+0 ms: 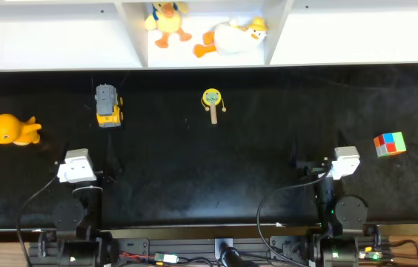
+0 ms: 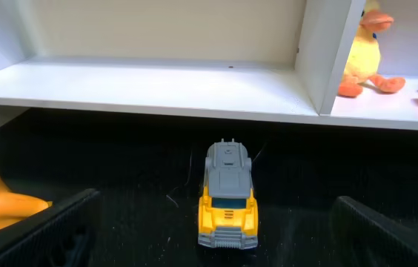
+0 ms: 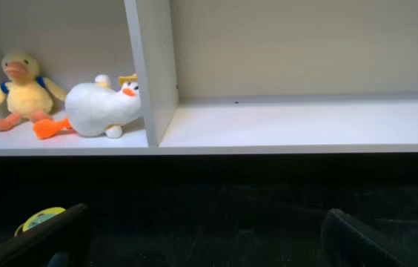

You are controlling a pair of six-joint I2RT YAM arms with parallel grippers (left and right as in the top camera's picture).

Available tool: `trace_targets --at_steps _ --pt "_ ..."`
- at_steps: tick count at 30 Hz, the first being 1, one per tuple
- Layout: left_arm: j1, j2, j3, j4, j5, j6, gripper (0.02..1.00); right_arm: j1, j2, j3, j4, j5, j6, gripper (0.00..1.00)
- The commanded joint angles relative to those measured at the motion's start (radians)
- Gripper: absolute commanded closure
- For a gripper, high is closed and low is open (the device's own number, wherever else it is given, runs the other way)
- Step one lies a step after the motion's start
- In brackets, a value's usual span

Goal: Store Toys

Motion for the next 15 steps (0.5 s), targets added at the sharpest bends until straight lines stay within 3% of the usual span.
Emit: trace_targets --at_steps 1,9,15 --pt "-0.002 -0.011 -0.001 -0.003 -0.012 0.022 0.023 -0.002 -0.008 -0.014 0.001 -0.003 -0.003 0.005" --pt "-0.002 0.001 0.044 -0.073 0.026 0.005 0.020 -0.002 -0.008 -0.014 0.001 -0.003 -0.003 0.005" --pt "-0.002 0.087 0.229 -0.317 0.033 0.003 0.020 -0.002 -0.008 -0.014 0.001 -0.003 -0.003 0.005"
